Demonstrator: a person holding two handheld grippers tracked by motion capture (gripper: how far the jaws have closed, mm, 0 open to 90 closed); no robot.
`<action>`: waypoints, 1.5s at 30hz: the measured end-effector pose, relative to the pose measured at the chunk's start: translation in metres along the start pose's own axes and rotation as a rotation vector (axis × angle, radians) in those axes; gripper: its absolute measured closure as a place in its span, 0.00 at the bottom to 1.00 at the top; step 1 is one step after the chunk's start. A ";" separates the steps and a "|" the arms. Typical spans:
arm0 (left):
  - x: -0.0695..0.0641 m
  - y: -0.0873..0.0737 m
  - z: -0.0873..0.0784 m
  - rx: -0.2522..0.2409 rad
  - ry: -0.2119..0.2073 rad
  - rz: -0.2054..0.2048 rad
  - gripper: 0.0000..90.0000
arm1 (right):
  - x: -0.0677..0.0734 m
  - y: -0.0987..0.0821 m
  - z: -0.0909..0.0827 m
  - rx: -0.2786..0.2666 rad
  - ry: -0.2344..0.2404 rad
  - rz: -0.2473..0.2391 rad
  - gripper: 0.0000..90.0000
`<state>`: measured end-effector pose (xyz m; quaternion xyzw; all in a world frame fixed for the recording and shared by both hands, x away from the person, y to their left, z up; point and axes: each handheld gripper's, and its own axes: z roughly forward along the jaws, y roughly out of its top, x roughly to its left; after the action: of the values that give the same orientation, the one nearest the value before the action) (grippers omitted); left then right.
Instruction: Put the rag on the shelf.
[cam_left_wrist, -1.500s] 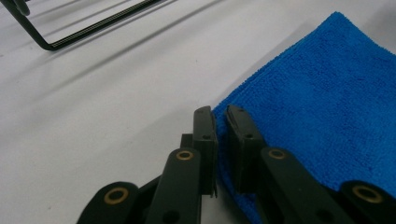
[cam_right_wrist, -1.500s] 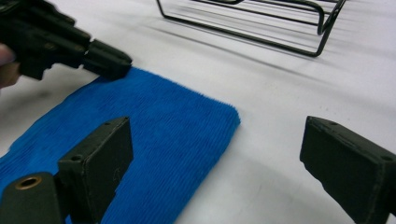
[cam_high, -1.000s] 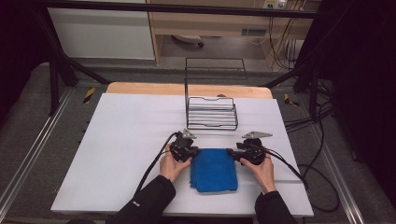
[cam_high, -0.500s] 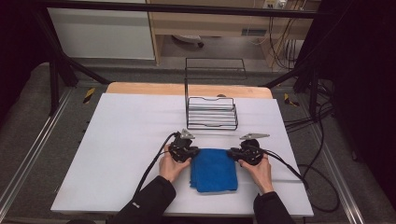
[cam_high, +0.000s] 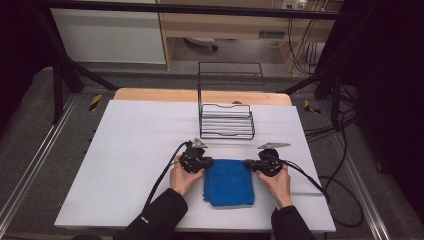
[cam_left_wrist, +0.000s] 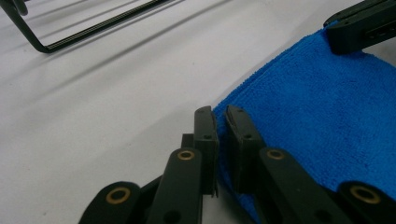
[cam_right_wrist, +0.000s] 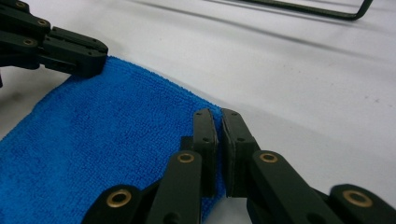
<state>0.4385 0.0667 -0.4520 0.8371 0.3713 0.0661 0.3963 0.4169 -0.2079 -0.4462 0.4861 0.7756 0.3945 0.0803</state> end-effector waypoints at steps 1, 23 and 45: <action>0.000 0.000 -0.001 0.003 0.000 0.003 0.93 | 0.001 0.000 -0.002 -0.004 0.002 0.001 0.96; -0.012 -0.002 -0.041 -0.122 -0.018 0.021 0.94 | 0.022 0.006 -0.032 -0.151 0.017 -0.078 0.95; -0.031 0.006 -0.076 -0.238 0.005 0.056 0.94 | 0.035 0.014 -0.059 -0.267 0.016 -0.122 0.96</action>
<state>0.3891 0.0896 -0.3903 0.7939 0.3384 0.1229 0.4901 0.3784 -0.2078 -0.3879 0.4198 0.7451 0.4923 0.1619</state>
